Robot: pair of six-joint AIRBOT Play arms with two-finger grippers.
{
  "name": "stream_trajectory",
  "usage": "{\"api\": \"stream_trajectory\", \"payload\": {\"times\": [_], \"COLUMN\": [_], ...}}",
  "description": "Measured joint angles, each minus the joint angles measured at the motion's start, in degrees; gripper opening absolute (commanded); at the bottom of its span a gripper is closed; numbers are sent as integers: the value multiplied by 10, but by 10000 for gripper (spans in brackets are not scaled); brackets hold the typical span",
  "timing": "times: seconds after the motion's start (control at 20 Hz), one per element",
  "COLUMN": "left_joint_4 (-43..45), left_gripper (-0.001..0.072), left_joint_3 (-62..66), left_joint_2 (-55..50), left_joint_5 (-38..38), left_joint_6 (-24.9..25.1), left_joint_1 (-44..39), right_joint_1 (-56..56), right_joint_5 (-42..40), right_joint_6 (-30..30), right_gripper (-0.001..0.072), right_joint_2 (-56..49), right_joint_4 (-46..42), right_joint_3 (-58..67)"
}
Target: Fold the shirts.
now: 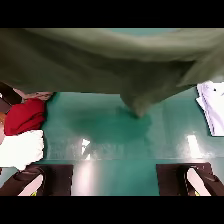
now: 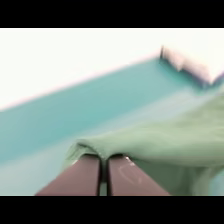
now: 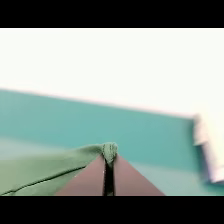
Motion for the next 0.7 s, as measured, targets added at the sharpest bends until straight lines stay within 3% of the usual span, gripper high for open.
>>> {"api": "stream_trajectory", "payload": {"times": [0.2, 0.4, 0.55, 0.7], "left_joint_4": [-4, 12, 16, 15], "left_gripper": [26, 26, 26, 26], "left_joint_3": [3, -90, -211, -329], "left_joint_2": [42, 38, -10, -90], "left_joint_5": [35, 26, 22, 53], "left_joint_6": [-10, -20, -23, -20], "left_joint_1": [0, 0, 0, 0], "right_joint_1": [-76, -112, -90, -17], "right_joint_5": [0, 72, 134, 151], "right_joint_6": [-1, 25, 58, 74], "right_gripper": [16, 16, 16, 16], "right_joint_2": [25, -56, -142, -225], "right_joint_4": [5, 64, 102, 64], "right_joint_3": [50, 124, 95, 10]}}
